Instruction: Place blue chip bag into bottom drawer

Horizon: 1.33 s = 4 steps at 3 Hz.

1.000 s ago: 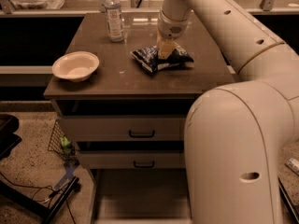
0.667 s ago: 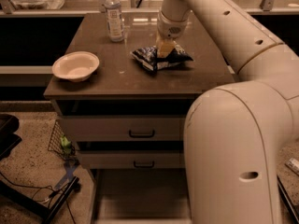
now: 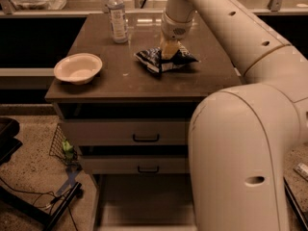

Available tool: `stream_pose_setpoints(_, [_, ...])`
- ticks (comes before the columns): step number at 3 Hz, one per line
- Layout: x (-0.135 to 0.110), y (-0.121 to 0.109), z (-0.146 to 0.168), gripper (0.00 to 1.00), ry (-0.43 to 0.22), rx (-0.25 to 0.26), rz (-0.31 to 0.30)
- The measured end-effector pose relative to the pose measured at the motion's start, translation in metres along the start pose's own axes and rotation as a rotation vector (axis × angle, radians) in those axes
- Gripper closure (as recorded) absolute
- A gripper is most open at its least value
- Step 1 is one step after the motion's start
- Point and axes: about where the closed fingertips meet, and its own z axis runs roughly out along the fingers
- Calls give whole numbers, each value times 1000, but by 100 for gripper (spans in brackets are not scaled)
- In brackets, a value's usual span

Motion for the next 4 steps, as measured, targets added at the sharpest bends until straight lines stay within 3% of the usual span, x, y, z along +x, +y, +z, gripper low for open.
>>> stream_pose_setpoints(2, [3,9,-24,100,11,34,30])
stream_pose_setpoints(3, [19,42,-92,100,-6,171,167])
stream_pose_setpoints(4, [8,93,-160,100,-90,303,278])
